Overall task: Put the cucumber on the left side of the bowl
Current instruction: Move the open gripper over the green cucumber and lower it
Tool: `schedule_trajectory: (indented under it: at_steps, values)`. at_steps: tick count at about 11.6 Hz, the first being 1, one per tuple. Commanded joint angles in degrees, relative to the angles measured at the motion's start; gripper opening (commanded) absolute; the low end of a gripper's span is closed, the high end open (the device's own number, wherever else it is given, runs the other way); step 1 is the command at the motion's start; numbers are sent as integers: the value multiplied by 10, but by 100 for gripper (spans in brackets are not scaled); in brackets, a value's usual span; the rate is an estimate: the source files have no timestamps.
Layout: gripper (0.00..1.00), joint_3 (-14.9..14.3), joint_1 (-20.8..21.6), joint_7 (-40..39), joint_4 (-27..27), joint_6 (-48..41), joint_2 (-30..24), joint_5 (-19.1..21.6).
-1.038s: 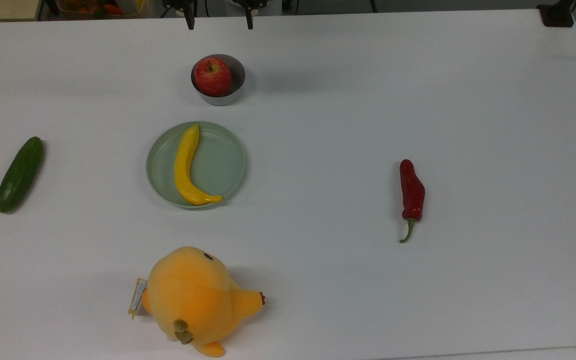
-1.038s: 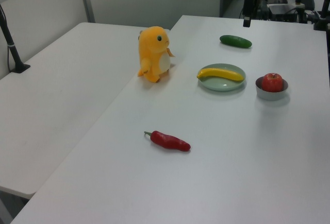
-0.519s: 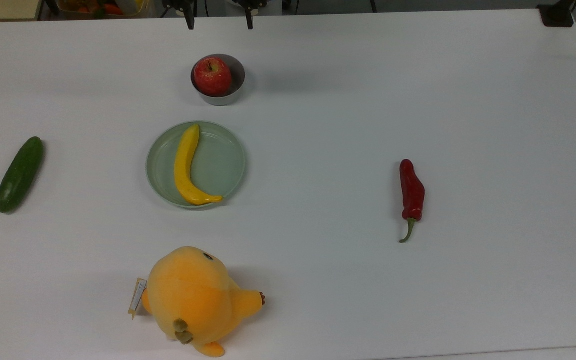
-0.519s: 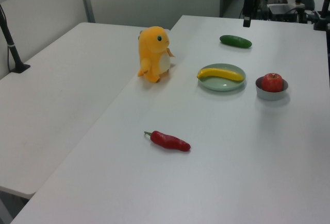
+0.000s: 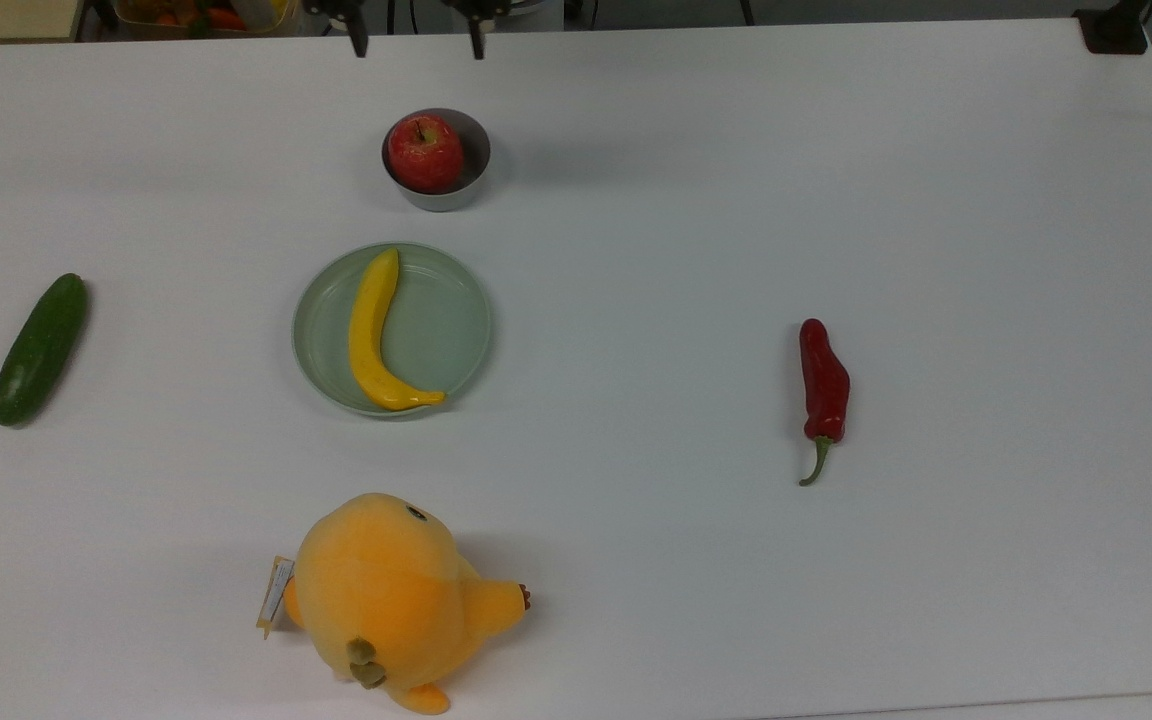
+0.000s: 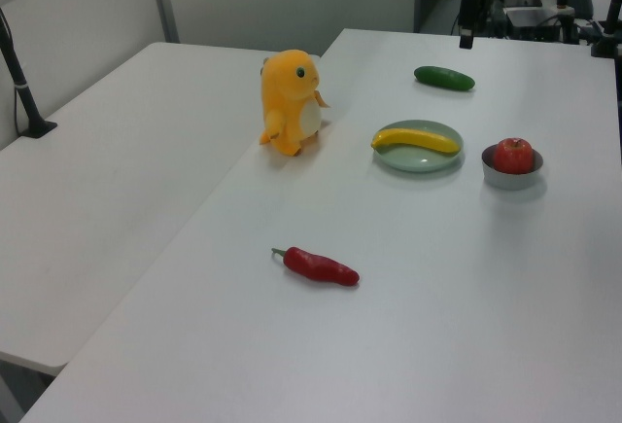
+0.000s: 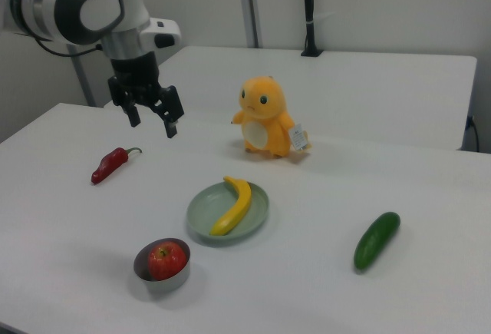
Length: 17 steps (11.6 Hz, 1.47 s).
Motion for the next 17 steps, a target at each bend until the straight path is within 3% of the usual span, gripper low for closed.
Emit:
schedule_trajectory:
  at_steps: [1,6,10,17]
  values:
    - [100,-3,-33,-11,-2,7,-3,-5]
    - [100,-12,-103,-82,37,28,39,-10]
    - [100,-35,-117,-87,36,109,62,-9]
    - [100,-60,-156,-88,32,312,168,-18]
